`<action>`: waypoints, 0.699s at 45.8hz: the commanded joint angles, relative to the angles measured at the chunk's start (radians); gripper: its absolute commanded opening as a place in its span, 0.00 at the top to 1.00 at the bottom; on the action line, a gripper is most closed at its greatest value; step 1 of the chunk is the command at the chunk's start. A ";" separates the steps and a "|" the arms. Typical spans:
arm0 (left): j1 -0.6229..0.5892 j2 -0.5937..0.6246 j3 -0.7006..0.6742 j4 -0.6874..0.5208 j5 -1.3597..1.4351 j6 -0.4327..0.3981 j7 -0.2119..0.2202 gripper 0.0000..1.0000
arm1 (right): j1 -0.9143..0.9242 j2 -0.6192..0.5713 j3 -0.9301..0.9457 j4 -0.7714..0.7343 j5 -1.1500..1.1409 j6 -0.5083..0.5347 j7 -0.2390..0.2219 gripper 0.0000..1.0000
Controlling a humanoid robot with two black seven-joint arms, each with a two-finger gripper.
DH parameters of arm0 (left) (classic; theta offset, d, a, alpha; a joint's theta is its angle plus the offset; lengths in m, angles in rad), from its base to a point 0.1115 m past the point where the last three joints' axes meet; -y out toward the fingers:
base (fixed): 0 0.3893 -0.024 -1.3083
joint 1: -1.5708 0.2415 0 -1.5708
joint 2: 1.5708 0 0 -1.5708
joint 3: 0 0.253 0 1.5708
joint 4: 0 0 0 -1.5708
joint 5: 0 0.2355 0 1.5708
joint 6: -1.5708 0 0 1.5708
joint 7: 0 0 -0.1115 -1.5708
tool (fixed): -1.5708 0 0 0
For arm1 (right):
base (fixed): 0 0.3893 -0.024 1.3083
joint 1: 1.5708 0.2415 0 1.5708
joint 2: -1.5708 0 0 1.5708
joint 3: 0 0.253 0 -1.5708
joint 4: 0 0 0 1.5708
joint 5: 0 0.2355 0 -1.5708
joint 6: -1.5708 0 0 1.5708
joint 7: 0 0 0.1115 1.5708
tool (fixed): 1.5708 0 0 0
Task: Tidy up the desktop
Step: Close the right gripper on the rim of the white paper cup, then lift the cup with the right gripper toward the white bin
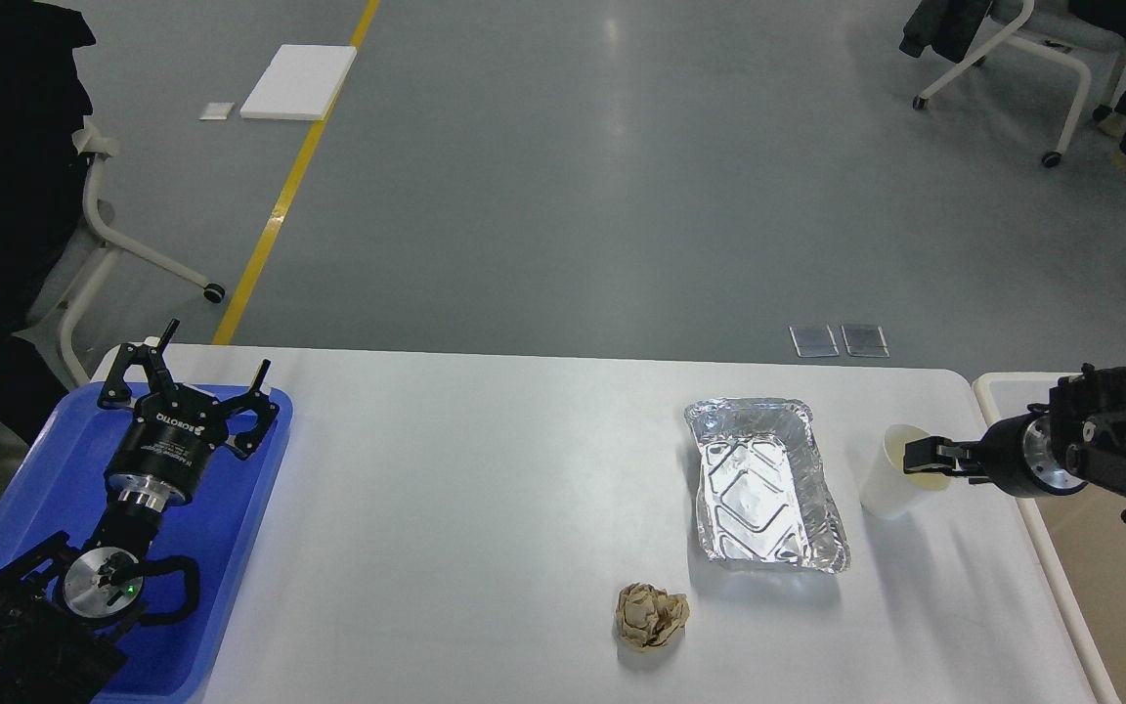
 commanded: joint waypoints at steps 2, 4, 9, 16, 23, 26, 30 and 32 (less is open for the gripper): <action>0.000 0.001 0.000 0.000 0.000 0.000 0.000 0.01 | -0.005 -0.001 0.002 0.005 0.017 0.004 0.000 1.00; 0.000 0.001 0.000 0.000 0.000 0.000 0.000 0.01 | -0.004 -0.002 0.002 0.005 0.028 0.004 0.000 1.00; 0.000 0.001 0.000 0.000 0.000 0.000 0.000 0.01 | 0.001 -0.004 0.004 0.005 0.045 0.004 0.000 1.00; 0.000 0.001 0.000 -0.001 0.000 0.000 0.000 0.01 | 0.008 -0.010 0.004 0.023 0.045 0.015 0.000 1.00; 0.000 -0.001 0.000 0.000 0.000 0.000 0.000 0.01 | 0.018 -0.015 0.004 0.025 0.045 0.032 0.000 1.00; 0.000 -0.001 0.000 -0.001 0.000 0.000 0.000 0.01 | 0.024 -0.015 0.004 0.026 0.043 0.035 0.000 1.00; 0.000 -0.001 0.000 -0.001 0.000 0.000 0.000 0.01 | 0.037 -0.018 0.004 0.028 0.039 0.072 0.000 1.00; 0.000 0.001 0.000 -0.001 0.000 0.000 0.000 0.01 | 0.051 -0.024 0.004 0.029 0.039 0.105 0.002 1.00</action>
